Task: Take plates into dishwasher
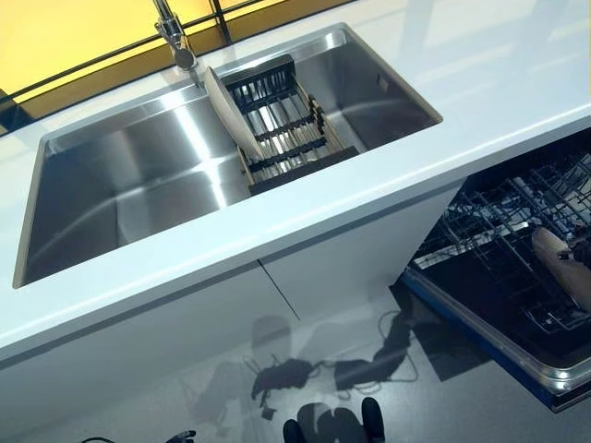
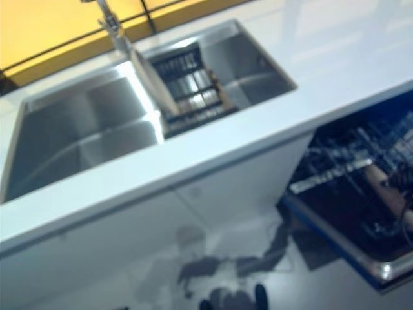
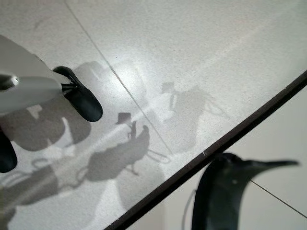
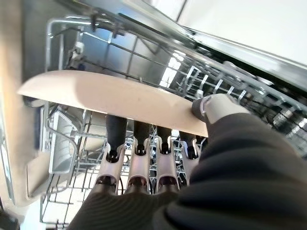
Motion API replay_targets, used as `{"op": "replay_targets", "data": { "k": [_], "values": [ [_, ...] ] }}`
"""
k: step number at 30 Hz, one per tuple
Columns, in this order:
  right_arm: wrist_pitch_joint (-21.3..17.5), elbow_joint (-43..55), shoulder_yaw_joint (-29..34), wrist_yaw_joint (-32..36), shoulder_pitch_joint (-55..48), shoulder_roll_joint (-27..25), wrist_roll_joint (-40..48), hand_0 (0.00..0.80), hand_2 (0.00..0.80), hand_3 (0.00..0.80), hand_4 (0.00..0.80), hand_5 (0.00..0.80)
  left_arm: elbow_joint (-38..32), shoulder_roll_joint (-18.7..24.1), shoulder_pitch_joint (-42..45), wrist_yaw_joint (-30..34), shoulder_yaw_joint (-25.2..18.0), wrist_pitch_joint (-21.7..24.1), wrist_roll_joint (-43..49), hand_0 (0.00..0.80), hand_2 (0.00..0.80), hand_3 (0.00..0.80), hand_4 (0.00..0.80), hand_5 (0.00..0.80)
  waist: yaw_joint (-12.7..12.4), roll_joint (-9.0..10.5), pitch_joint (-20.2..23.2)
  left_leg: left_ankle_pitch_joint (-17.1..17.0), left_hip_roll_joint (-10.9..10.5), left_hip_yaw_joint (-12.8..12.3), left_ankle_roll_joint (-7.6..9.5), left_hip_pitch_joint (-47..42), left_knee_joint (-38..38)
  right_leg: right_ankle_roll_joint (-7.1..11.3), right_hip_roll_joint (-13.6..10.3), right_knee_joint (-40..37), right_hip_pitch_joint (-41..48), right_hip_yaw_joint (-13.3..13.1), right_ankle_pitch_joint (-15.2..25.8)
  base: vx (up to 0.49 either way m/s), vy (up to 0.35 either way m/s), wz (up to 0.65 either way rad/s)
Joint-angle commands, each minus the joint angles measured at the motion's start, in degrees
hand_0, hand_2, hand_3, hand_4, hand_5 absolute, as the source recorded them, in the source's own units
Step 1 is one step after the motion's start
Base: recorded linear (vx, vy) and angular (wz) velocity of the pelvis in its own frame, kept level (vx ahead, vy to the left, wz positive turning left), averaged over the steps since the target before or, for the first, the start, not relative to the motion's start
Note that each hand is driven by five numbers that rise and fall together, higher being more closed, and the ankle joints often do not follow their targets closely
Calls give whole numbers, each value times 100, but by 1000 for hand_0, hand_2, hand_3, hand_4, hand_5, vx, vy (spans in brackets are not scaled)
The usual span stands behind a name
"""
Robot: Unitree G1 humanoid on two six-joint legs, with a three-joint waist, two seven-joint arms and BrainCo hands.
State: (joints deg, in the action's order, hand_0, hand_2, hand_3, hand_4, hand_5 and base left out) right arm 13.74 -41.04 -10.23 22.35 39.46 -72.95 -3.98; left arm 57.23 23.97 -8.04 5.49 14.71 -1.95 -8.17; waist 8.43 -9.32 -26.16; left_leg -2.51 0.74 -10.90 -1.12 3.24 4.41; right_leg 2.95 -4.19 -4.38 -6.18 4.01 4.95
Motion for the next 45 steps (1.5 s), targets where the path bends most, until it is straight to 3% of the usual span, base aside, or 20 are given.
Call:
{"op": "replay_targets", "data": {
  "k": [1,20,33,37,38,39,45],
  "values": [
    [-217,97,-318,-61,29,-368,-818,800,800,800,800,800,4,287,104,6,218,-13,-94,0,0,0,0,0,-104,335,31,412,-254,-46,-44,282,-681,139,115,529,-351,264,-284,-12,-12,4],
    [-35,325,41,-697,-515,-244,-1077,800,800,800,800,800,-26,324,14,-11,132,-97,-63,0,0,0,0,0,-62,440,19,439,-210,-68,-4,288,-715,162,152,551,-362,217,-285,-1,-1,0],
    [614,716,702,-1649,-999,136,-1030,800,800,800,800,800,-82,181,49,-60,128,-44,-185,0,0,0,0,0,23,250,-42,421,-225,-83,-24,285,-695,139,150,547,-395,165,-301,-1,10,0],
    [702,812,834,-1631,-1129,223,-1072,800,800,800,800,800,-123,134,113,-55,121,-10,-211,0,0,0,0,0,38,201,-39,422,-239,-94,-28,267,-701,127,145,548,-384,150,-311,11,40,-1],
    [696,819,839,-1623,-1154,241,-1097,467,467,467,467,467,-160,117,124,-56,118,-31,-210,0,0,0,0,0,41,184,-37,422,-236,-103,-30,255,-694,123,140,544,-377,152,-315,10,47,0],
    [707,827,846,-1587,-1160,246,-1043,0,0,0,0,0,-186,115,130,-48,118,-49,-203,0,0,0,0,0,37,178,-31,422,-236,-110,-31,246,-691,122,133,537,-366,161,-312,10,35,0],
    [675,837,931,-1581,-1212,219,-812,0,0,0,0,0,-145,111,185,-12,83,36,-124,0,0,0,0,0,30,225,15,438,-222,-136,-33,194,-662,120,130,542,-343,197,-323,0,0,0]
  ]
}}
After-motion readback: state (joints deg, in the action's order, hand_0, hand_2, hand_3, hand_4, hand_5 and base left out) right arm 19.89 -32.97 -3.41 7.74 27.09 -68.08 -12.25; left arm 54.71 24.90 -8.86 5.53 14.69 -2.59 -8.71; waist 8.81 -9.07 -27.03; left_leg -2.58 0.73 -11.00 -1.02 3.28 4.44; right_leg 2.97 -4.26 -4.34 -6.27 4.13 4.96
